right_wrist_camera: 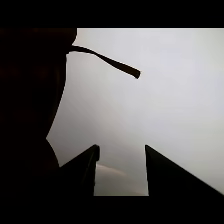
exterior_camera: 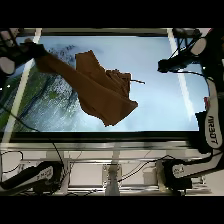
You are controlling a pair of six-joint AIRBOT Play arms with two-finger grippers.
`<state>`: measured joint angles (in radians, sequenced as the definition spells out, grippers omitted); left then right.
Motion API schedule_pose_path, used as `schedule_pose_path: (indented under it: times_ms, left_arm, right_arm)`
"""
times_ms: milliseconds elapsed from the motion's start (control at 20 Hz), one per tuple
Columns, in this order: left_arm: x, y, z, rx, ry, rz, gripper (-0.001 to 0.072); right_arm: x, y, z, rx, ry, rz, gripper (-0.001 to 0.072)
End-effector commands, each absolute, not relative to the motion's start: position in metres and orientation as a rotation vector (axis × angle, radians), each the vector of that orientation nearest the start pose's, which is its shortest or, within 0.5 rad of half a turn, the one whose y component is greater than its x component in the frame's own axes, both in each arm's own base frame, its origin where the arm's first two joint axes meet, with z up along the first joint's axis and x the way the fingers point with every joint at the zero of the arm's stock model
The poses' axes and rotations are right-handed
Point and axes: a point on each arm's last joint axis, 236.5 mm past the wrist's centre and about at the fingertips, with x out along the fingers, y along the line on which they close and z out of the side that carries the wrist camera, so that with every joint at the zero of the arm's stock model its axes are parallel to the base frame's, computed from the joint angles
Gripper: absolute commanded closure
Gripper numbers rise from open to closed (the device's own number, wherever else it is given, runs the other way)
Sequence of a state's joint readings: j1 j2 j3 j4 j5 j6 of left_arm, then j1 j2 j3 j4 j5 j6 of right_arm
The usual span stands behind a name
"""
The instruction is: Fold the clothes and pants, and hang the long-sleeved shirts on hangers.
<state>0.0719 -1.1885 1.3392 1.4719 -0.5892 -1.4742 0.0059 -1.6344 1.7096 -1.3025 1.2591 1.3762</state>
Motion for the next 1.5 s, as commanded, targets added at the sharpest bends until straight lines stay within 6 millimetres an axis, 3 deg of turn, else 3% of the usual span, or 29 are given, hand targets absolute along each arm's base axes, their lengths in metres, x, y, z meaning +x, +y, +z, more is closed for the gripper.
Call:
schedule_pose_path:
  times_ms: [0,50,150,250,450,600,700,850,1000,1050,1150,1250,1350,1450]
  left_arm:
    - [0.431,0.056,0.23,0.038,0.564,0.095,0.0685]
    - [0.415,0.064,0.232,0.034,0.591,0.118,0.0685]
    - [0.391,0.08,0.235,0.033,0.63,0.164,0.0685]
    - [0.373,0.088,0.236,0.02,0.655,0.192,0.0685]
    - [0.352,0.105,0.23,0.049,0.717,0.252,0.0685]
    - [0.348,0.11,0.229,0.068,0.732,0.274,0.0685]
    - [0.347,0.113,0.229,0.078,0.734,0.283,0.0685]
    - [0.347,0.114,0.229,0.079,0.735,0.286,0.0685]
    - [0.347,0.114,0.229,0.079,0.736,0.286,0.0685]
    - [0.347,0.114,0.229,0.079,0.736,0.285,0.0685]
    - [0.347,0.114,0.229,0.08,0.735,0.286,0.0685]
    - [0.349,0.117,0.23,0.089,0.73,0.296,0.0685]
    - [0.358,0.128,0.235,0.117,0.693,0.324,0.0685]
    - [0.374,0.142,0.246,0.125,0.615,0.35,0.0685]
  right_arm:
    - [0.501,0.119,-0.003,0.327,1.25,0.443,0.035]
    - [0.506,0.135,-0.014,0.421,1.26,0.477,0.0239]
    - [0.512,0.157,-0.036,0.552,1.284,0.515,0.0158]
    - [0.513,0.169,-0.064,0.563,1.313,0.506,0.016]
    - [0.527,0.198,-0.1,0.574,1.289,0.457,0.0162]
    - [0.556,0.204,-0.113,0.678,1.2,0.323,0.0169]
    - [0.569,0.202,-0.115,0.725,1.159,0.273,0.0254]
    - [0.574,0.206,-0.113,0.736,1.152,0.283,0.0267]
    - [0.572,0.215,-0.112,0.713,1.148,0.301,0.0479]
    - [0.575,0.215,-0.11,0.707,1.137,0.3,0.066]
    - [0.582,0.211,-0.1,0.687,1.109,0.307,0.0682]
    - [0.591,0.197,-0.073,0.632,1.065,0.316,0.0682]
    - [0.606,0.172,-0.027,0.556,0.969,0.306,0.0684]
    - [0.62,0.132,0.036,0.476,0.833,0.265,0.0684]
